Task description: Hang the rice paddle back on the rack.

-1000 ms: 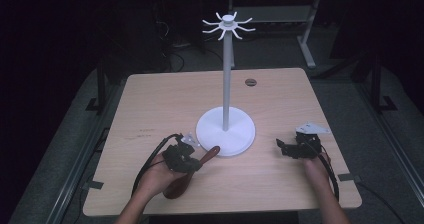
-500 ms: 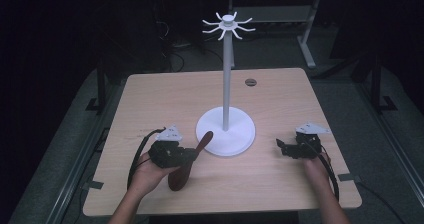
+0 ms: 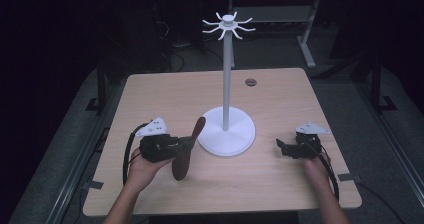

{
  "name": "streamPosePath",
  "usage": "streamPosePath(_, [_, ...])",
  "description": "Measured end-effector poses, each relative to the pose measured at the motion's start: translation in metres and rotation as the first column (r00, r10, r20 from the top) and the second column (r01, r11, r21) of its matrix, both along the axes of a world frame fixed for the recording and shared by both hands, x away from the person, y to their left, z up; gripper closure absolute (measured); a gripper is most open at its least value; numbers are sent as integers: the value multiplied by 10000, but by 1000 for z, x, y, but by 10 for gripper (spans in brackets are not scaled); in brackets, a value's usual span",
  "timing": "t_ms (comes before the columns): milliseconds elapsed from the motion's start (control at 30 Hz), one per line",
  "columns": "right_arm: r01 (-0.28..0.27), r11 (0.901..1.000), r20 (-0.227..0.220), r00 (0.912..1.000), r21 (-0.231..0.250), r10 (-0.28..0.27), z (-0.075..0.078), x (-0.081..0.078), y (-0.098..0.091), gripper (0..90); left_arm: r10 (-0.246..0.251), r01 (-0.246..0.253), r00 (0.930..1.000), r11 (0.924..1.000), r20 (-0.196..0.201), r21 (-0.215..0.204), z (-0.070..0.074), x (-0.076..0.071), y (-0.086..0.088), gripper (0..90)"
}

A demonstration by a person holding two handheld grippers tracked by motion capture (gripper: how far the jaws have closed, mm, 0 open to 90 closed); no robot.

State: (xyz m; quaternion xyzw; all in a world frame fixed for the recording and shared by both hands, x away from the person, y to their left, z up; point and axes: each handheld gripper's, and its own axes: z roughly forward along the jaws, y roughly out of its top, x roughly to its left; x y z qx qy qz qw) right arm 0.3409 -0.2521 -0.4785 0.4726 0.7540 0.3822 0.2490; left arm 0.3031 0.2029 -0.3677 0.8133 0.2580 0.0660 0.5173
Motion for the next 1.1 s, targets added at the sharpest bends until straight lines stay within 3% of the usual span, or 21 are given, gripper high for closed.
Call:
streamPosePath(367, [19,10000,-7,10000,4,-19,0,0,0,134,-17,58,9975,9983,707,-578,31,15,-1,785])
streamPosePath(800, [14,10000,1,10000,0,-14,0,0,0,134,30,111,9938,9918,1107,-1271,57,34,0,786])
streamPosePath(1100, [2,10000,-9,10000,20,-2,0,0,0,135,0,298,9873,9824,1591,-1846,94,51,1,786])
